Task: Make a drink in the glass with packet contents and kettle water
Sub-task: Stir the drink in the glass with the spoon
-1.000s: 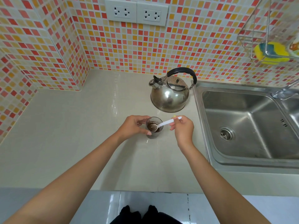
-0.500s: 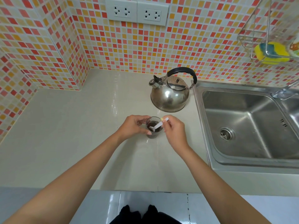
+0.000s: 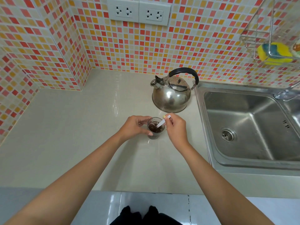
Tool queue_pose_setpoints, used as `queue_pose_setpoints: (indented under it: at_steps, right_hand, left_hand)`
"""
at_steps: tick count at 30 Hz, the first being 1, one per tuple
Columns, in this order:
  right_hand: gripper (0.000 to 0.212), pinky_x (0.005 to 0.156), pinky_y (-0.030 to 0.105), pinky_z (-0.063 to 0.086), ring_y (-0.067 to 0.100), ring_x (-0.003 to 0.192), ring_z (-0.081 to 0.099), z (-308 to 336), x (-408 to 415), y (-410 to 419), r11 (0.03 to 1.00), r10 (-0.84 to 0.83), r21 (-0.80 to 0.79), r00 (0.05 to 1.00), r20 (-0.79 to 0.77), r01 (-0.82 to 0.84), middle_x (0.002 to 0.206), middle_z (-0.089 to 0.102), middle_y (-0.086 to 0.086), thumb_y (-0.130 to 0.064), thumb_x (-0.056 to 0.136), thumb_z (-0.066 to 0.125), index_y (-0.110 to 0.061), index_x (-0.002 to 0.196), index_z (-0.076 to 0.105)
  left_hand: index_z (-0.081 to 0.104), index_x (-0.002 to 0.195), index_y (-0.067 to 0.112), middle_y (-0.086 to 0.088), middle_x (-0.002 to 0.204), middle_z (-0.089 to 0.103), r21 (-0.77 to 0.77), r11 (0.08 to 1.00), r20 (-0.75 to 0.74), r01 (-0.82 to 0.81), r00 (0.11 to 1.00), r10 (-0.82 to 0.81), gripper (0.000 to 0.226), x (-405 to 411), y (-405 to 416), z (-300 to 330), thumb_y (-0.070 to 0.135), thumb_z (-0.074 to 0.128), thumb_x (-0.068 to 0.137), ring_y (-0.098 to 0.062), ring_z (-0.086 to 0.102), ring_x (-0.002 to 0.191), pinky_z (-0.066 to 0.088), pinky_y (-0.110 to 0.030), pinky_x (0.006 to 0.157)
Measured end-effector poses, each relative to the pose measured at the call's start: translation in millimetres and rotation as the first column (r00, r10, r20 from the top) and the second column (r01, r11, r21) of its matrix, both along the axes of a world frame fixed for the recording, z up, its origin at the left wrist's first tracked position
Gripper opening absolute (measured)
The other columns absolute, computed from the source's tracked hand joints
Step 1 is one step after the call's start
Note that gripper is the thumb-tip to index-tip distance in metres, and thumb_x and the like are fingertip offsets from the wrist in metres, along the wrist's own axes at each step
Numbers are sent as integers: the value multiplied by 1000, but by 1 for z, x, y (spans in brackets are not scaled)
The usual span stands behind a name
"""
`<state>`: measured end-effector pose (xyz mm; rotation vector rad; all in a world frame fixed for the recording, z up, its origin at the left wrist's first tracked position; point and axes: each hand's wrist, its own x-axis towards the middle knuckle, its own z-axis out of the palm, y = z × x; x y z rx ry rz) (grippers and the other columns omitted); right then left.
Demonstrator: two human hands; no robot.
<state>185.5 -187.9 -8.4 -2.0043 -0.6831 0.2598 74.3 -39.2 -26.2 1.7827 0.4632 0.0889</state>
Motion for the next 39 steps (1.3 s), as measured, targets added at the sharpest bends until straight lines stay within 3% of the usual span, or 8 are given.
queue_pose_setpoints:
  at_steps: [4,8,11,15,19,26,30,39]
  right_hand:
    - [23,59,20,40,14,62,56,-3,0,-3,998,-44,-33,999,-8,44,58,60,-11,-11,93,50,-13,72,61]
    - [21,58,22,38,14,59,50,-1,-4,0,1000,12,-4,1000,-6,-12,62,58,0,-9,92,52,-6,74,62]
    - [27,57,20,32,4,56,46,2,1,0,1000,0,-28,997,71,2,55,48,-14,-9,92,51,-14,66,55]
    - [35,55,6,35,-3,56,53,1,-3,-3,1000,17,-22,999,45,-16,53,59,-22,-6,92,50,-21,60,55]
    - [25,59,18,36,5,59,49,4,-2,1,999,38,-35,997,74,-35,59,52,-12,-8,92,51,-12,69,60]
    - [47,52,9,34,1,51,48,4,-3,0,1000,0,-20,999,41,1,49,56,-16,-8,92,51,-34,53,48]
    - [29,53,22,31,4,51,43,5,-2,2,997,-55,-49,997,56,58,50,44,-14,-8,91,50,-11,62,55]
    - [27,52,19,32,7,52,43,4,0,1,996,-49,-70,998,32,51,53,49,-10,-8,91,49,-5,65,54]
  left_hand:
    - [71,112,25,3,108,74,-9,1000,-4,-7,1000,7,60,1,0,0,6,87,57,-4,65,105,43,-22,103]
    - [73,107,26,1,105,74,-4,1000,12,6,1000,-6,56,1,0,0,6,87,57,1,65,99,43,-18,99]
    - [72,111,23,-1,107,74,-4,1000,6,5,1000,-5,58,1,0,1,6,87,58,-2,65,102,42,-17,99]
    - [72,111,21,-2,109,73,15,1000,7,13,1000,-13,57,1,0,1,6,87,58,-10,65,108,42,-22,102]
    - [73,105,32,9,99,74,12,1000,9,12,1000,-12,56,2,0,1,7,88,57,3,65,98,43,-19,100]
    - [71,95,48,23,92,73,19,1000,6,3,1000,-3,60,2,1,-1,7,88,56,10,65,94,42,-9,93]
    - [71,97,47,22,94,73,26,1000,10,14,1000,-14,58,2,1,-2,10,88,56,8,65,96,42,-5,92]
    - [72,102,42,26,90,73,23,1000,8,3,1000,-3,60,2,1,-3,7,88,56,12,64,92,43,-3,89]
